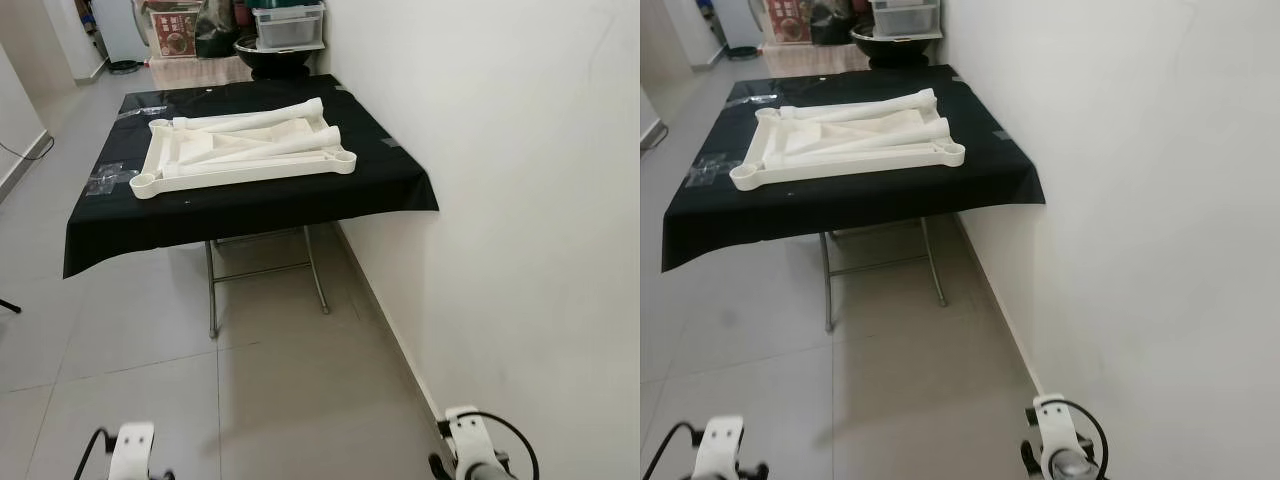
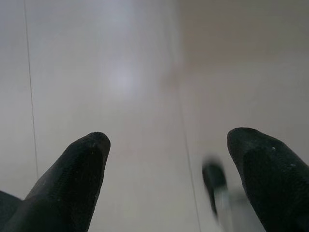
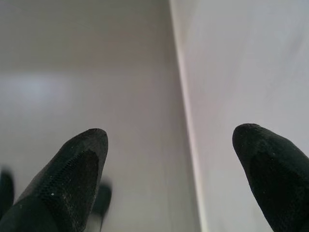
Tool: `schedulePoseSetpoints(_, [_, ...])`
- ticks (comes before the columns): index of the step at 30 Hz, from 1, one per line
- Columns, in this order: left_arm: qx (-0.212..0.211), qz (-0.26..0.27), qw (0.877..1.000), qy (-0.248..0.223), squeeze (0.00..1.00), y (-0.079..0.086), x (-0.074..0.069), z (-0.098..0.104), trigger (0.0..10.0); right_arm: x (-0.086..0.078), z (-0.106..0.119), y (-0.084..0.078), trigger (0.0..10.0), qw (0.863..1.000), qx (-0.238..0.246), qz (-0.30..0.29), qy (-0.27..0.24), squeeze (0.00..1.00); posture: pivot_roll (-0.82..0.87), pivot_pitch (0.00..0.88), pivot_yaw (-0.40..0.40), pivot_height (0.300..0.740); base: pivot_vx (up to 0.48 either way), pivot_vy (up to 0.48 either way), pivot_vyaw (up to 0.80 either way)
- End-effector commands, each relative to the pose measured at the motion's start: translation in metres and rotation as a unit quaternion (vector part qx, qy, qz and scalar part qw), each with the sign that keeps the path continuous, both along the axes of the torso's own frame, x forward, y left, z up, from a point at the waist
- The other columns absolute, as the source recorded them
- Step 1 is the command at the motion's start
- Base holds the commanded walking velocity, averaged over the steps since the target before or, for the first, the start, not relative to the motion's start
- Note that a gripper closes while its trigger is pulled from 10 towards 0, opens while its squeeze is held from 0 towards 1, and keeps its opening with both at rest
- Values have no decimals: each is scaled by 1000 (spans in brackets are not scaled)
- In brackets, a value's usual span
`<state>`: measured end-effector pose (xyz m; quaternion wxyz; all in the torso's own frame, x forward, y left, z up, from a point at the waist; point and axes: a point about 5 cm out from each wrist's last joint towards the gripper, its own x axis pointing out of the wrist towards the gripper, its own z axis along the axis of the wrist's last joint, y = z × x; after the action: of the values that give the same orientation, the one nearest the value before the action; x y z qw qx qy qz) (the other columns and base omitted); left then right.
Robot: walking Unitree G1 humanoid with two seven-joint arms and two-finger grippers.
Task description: Building children table
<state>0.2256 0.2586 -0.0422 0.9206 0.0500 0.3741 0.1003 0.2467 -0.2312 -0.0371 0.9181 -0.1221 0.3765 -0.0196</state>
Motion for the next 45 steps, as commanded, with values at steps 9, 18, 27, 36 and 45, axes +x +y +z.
schedulePoseSetpoints(9, [-15,-145,946,-290,0,-44,54,87,10000,66,81,33,10000,960,12,110,-256,0,-122,0,-31,740,0,0,711])
schedulePoseSetpoints(18, [-61,-200,907,-366,0,-109,26,134,10000,41,123,106,10000,895,95,267,-346,0,-115,12,-39,740,0,0,800])
schedulePoseSetpoints(27, [-64,-184,913,-357,0,-105,21,140,10000,46,134,88,10000,902,76,244,-347,0,-118,0,-44,740,0,0,326])
schedulePoseSetpoints(36, [-117,-108,911,-379,0,-89,43,161,10000,68,149,61,10000,924,79,141,-345,0,-120,0,-38,740,0,0,89])
schedulePoseSetpoints(45, [-116,-135,913,-367,0,-93,36,161,10000,58,147,70,10000,921,121,135,-346,0,-119,0,1,740,347,0,444])
